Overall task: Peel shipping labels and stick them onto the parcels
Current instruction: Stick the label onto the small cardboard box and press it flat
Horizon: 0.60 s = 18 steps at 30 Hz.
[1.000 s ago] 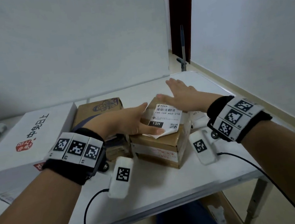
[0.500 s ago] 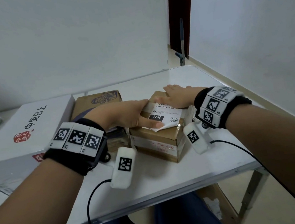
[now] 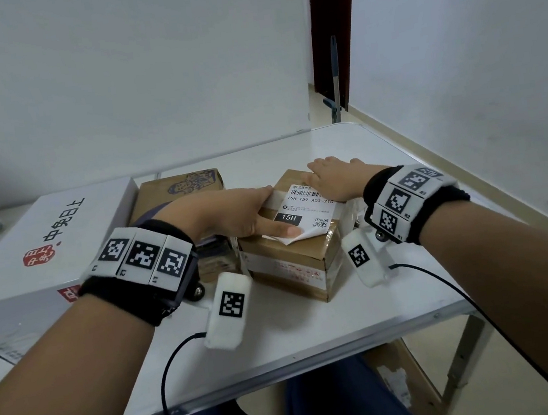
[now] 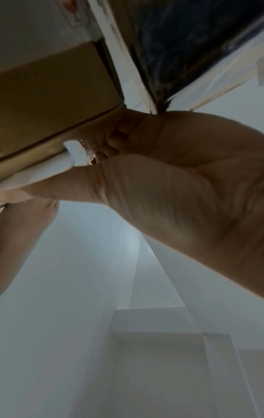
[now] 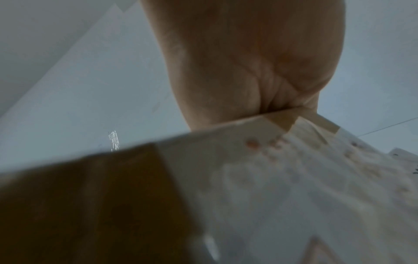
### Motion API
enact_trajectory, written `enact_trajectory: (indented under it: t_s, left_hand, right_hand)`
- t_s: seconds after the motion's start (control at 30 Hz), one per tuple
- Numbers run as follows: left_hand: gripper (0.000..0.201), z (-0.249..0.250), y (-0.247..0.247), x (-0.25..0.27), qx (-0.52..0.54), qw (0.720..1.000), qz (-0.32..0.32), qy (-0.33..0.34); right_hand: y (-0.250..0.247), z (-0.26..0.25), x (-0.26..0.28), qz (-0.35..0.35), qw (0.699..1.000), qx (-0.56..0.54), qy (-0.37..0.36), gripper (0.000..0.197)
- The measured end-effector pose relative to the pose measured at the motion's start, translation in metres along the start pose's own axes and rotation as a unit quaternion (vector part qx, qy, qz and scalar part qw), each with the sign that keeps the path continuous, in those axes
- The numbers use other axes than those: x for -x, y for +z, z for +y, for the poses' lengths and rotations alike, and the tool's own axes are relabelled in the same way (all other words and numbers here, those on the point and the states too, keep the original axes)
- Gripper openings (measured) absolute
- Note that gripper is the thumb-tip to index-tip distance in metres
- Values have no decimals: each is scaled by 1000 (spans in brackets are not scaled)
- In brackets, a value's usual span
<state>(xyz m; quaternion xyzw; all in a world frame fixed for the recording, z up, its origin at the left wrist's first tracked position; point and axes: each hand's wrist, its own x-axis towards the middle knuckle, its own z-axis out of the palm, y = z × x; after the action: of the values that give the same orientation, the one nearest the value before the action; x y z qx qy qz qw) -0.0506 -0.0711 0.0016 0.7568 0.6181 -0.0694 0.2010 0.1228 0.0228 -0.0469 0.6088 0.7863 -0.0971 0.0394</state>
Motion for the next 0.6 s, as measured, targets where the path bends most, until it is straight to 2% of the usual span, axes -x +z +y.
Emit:
enact_trajectory:
  t_s: [0.37,0.47,0.6]
  left_hand:
    - [86,3,1,1,9,1000,4,-15]
    - [84,3,2,-1,-1,1000,12,-17]
    - [90,1,3,-2,18,1000,16,-15]
  right_hand:
    - [-5,15,9,7,1000,-2,13,37]
    - [-7,23,13,33,999,10,5,43]
    - [-12,16,25,61,995,-70,-30,50]
